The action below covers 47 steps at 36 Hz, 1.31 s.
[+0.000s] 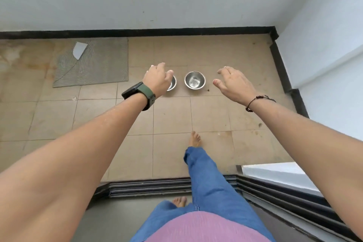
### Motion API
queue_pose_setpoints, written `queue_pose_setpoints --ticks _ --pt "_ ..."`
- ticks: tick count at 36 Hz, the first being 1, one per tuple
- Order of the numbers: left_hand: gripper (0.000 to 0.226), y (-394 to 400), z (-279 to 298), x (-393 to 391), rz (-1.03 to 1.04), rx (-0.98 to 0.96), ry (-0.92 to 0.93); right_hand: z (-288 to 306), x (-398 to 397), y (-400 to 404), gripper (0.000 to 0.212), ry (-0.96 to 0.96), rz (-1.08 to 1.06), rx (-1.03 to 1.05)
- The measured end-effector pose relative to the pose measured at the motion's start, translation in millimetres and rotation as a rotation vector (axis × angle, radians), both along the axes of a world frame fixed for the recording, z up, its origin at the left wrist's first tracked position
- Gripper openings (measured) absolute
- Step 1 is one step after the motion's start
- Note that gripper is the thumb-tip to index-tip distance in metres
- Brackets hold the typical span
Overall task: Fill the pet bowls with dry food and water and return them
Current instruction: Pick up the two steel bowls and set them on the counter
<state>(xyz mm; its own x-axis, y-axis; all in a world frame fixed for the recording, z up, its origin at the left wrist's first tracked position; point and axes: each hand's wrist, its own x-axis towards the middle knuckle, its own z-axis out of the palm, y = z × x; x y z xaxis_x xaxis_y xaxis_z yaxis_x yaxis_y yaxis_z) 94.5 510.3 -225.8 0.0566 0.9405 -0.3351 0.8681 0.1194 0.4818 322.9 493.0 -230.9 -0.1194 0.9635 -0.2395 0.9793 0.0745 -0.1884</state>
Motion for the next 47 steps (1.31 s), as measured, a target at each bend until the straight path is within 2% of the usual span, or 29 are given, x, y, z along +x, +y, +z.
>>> queue_pose_setpoints --ticks 6,16,21,25,28,33,36,41,47 --pt "0.042 80 -29 26 0.102 -0.093 -0.056 -39 13 96 0.043 0.063 -0.041 -0.128" --pt "0.03 194 -114 44 0.168 -0.241 -0.119 -121 17 225 0.04 0.178 -0.124 -0.238" --pt "0.04 247 -165 37 0.303 -0.372 -0.146 -171 14 279 0.039 0.233 -0.228 -0.311" --pt "0.031 293 -208 35 0.403 -0.445 -0.206 -216 8 317 0.038 0.283 -0.336 -0.334" --pt "0.031 320 -252 32 0.543 -0.498 -0.321 -258 2 339 0.036 0.349 -0.456 -0.345" --pt "0.016 345 -321 37 0.824 -0.651 -0.498 -330 -2 362 0.034 0.462 -0.686 -0.39" --pt "0.009 347 -361 41 0.925 -0.755 -0.558 -374 -2 373 0.033 0.493 -0.783 -0.392" --pt "0.037 334 -451 48 1.078 -0.814 -0.632 -457 9 385 0.038 0.475 -0.829 -0.446" --pt "0.041 328 -542 55 1.355 -0.907 -0.745 -551 32 387 0.038 0.377 -0.908 -0.502"
